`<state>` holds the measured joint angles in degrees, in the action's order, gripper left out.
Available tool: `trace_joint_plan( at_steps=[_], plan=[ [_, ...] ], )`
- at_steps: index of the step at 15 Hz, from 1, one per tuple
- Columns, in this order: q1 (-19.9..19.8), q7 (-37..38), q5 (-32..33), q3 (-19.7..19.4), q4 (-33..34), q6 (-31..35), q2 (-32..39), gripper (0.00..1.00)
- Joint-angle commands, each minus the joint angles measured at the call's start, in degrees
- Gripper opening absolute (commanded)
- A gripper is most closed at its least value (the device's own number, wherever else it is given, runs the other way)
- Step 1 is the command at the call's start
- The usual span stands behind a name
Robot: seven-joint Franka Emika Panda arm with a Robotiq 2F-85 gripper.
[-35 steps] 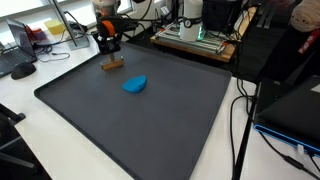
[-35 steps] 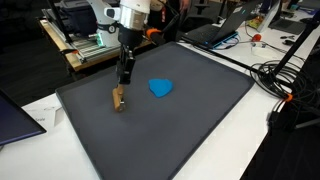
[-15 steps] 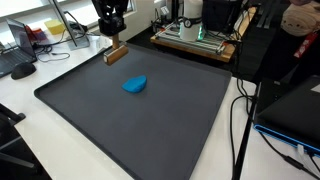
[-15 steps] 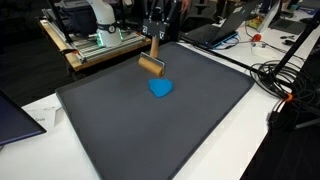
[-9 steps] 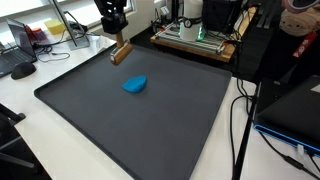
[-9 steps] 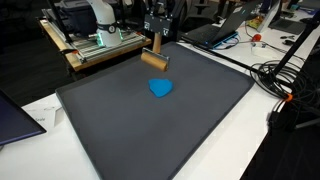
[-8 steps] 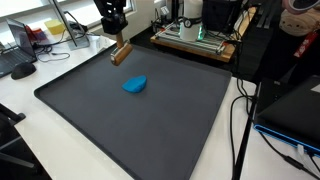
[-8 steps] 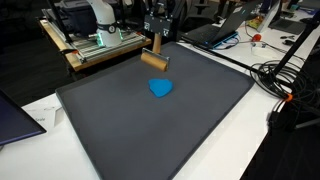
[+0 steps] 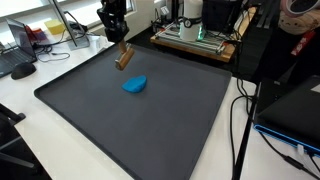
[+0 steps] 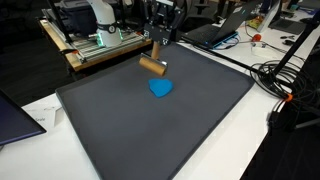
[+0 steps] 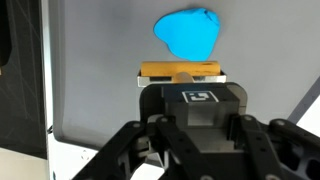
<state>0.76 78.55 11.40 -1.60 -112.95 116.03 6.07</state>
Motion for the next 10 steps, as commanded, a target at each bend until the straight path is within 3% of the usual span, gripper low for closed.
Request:
trace_joint_plan(
  at_steps=[1, 10],
  plan=[
    [-0.3, -2.1, -1.4, -0.4, 1.9, -1.9, 1.0, 0.22],
    [-0.1, -1.4, -1.1, -0.9, 2.1, -1.3, 1.7, 0.22]
  ],
)
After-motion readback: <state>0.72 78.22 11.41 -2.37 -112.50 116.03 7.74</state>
